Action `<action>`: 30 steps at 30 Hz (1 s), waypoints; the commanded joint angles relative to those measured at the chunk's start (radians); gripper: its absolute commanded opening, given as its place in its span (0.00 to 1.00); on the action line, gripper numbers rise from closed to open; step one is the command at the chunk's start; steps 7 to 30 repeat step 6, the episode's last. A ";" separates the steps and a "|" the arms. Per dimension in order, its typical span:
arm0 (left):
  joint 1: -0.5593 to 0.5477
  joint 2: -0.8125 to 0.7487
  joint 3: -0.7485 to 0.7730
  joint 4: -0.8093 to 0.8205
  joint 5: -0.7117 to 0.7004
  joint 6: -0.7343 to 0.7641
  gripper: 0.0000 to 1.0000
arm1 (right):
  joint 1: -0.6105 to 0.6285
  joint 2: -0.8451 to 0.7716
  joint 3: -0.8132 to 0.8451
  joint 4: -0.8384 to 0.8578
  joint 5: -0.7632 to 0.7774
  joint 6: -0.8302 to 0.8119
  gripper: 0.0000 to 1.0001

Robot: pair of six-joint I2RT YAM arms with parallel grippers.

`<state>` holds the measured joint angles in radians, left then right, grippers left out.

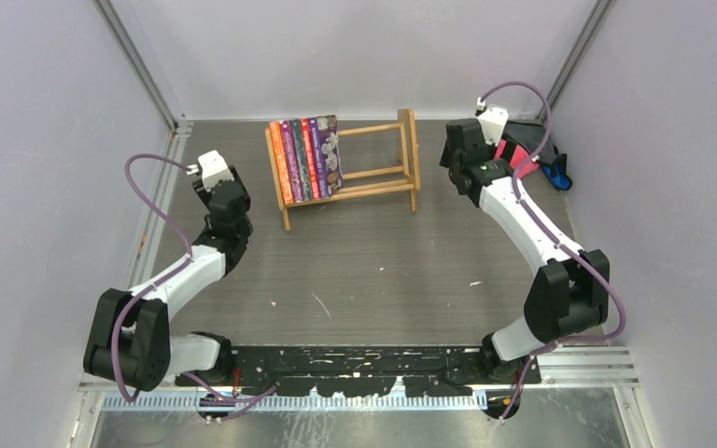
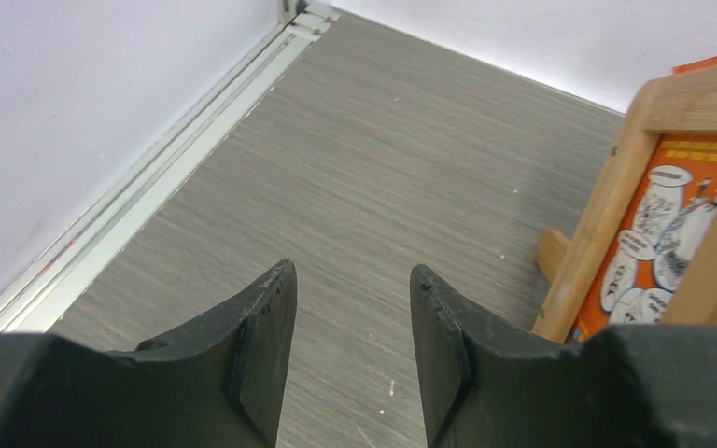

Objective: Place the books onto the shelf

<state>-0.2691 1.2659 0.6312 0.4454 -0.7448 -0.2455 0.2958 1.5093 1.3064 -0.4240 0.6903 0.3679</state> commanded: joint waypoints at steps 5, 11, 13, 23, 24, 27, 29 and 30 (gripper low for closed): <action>0.004 0.014 0.022 0.127 0.074 0.042 0.49 | -0.024 -0.061 -0.050 0.127 0.070 0.001 1.00; 0.004 0.018 0.027 0.126 0.072 0.046 0.49 | -0.024 -0.071 -0.066 0.149 0.072 0.000 1.00; 0.004 0.018 0.027 0.126 0.072 0.046 0.49 | -0.024 -0.071 -0.066 0.149 0.072 0.000 1.00; 0.004 0.018 0.027 0.126 0.072 0.046 0.49 | -0.024 -0.071 -0.066 0.149 0.072 0.000 1.00; 0.004 0.018 0.027 0.126 0.072 0.046 0.49 | -0.024 -0.071 -0.066 0.149 0.072 0.000 1.00; 0.004 0.018 0.027 0.126 0.072 0.046 0.49 | -0.024 -0.071 -0.066 0.149 0.072 0.000 1.00; 0.004 0.018 0.027 0.126 0.072 0.046 0.49 | -0.024 -0.071 -0.066 0.149 0.072 0.000 1.00; 0.004 0.018 0.027 0.126 0.072 0.046 0.49 | -0.024 -0.071 -0.066 0.149 0.072 0.000 1.00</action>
